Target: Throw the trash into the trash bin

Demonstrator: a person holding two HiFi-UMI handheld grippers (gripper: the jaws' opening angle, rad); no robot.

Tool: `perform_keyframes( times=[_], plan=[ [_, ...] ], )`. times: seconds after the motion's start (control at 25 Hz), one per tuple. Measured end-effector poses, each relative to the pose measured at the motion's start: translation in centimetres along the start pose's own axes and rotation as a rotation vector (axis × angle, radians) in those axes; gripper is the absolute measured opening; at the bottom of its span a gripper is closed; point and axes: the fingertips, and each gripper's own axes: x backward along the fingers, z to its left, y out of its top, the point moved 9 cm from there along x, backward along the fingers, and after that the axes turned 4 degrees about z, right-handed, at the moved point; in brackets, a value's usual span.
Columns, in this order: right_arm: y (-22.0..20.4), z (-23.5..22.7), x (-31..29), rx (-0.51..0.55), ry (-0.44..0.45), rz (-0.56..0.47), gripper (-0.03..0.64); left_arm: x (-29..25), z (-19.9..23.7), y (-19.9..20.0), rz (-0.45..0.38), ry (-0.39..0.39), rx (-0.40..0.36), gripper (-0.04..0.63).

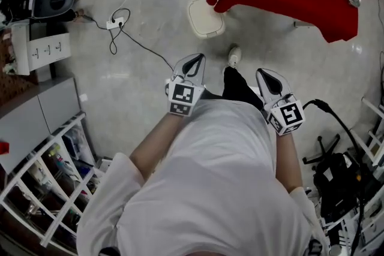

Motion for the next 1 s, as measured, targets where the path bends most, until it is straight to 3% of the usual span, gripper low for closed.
perform_keyframes(
  times=[0.4, 1.0],
  plan=[
    [-0.8, -8.2, -1.5, 0.015, 0.081, 0.093, 0.0, -7.5, -0.9, -2.0, 0.123, 0.079, 0.013, 0.005],
    [-6.9, -12.8, -8.2, -0.143, 0.027, 0.16, 0.0, -23.2, 2.9, -14.9, 0.326, 0.121, 0.063, 0.005]
  ],
)
